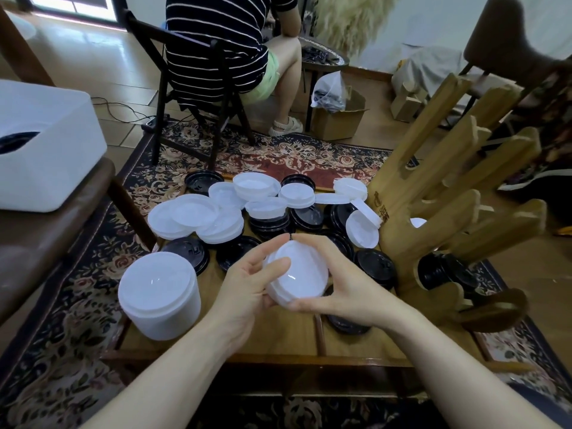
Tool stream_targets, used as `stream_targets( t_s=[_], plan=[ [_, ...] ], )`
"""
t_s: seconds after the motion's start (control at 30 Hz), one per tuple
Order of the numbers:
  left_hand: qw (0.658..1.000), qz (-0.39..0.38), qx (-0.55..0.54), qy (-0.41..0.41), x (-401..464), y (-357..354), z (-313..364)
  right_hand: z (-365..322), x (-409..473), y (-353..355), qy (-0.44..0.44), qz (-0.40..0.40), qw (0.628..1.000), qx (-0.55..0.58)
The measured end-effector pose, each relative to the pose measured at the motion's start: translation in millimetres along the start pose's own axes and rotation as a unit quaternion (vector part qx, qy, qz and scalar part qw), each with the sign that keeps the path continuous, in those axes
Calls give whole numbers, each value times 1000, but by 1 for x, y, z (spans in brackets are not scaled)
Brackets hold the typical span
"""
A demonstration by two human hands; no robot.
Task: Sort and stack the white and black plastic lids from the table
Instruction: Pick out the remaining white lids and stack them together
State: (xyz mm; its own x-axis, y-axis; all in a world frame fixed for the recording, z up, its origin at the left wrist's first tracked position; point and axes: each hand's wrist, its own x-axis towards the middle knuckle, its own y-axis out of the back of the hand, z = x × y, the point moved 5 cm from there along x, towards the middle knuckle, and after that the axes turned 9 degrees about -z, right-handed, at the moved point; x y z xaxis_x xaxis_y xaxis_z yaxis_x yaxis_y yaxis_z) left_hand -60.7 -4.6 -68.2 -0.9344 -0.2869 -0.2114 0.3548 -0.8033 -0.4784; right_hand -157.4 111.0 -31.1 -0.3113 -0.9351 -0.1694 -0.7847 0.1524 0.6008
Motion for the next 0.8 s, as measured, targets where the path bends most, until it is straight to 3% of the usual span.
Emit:
stream_targets(
  t_s=[0.07, 0.13, 0.23, 0.4, 0.6, 0.67, 0.8],
  plan=[
    [1000, 6, 4, 6, 0, 1, -1, 8, 1, 14, -14, 25, 998, 57],
    [1000, 19, 1, 8, 0, 2, -1, 27, 3, 37, -54, 146, 985, 76],
    [999, 41, -5, 11, 2, 5, -1, 60, 5, 72, -201, 276, 936, -84],
    [998, 59, -9, 31, 4, 14, -2, 101, 33, 89, -310, 242, 874, -287],
    [996, 71, 2, 55, 8, 24, -5, 124, 42, 83, -374, 194, 829, -368],
    [996, 74, 5, 56, 9, 25, -4, 125, 37, 84, -368, 214, 831, -359],
    [995, 74, 10, 58, 8, 23, -4, 109, 28, 88, -346, 258, 868, -243]
  ],
)
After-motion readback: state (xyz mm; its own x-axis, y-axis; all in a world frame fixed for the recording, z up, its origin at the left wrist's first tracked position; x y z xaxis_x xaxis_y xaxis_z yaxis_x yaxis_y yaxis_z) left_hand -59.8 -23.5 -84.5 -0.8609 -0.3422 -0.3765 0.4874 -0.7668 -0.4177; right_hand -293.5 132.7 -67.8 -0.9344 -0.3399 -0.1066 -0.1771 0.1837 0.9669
